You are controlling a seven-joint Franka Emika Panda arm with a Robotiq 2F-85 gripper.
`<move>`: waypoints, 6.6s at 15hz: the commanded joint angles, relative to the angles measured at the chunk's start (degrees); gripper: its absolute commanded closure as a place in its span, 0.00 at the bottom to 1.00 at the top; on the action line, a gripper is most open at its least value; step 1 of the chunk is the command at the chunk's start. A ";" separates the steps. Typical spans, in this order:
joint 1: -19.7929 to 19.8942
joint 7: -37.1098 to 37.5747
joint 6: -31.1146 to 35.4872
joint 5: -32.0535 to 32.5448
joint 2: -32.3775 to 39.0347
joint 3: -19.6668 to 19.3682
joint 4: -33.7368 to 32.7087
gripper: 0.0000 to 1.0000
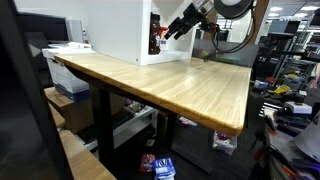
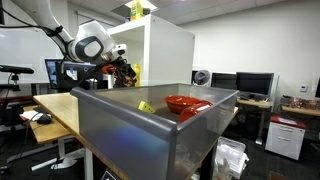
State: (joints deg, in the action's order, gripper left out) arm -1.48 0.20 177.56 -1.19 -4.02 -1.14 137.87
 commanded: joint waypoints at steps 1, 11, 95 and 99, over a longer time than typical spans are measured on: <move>0.39 0.61 2.50 -0.36 1.03 0.52 -0.01 0.00; 0.35 1.27 13.99 -0.59 11.27 0.64 -6.66 0.00; -35.16 0.05 20.69 -17.11 25.49 -33.86 -14.65 0.66; -36.36 0.35 20.70 -17.24 25.62 -35.20 -14.65 0.44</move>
State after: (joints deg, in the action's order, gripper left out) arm -35.97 0.65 197.78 -17.05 23.05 -34.96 121.33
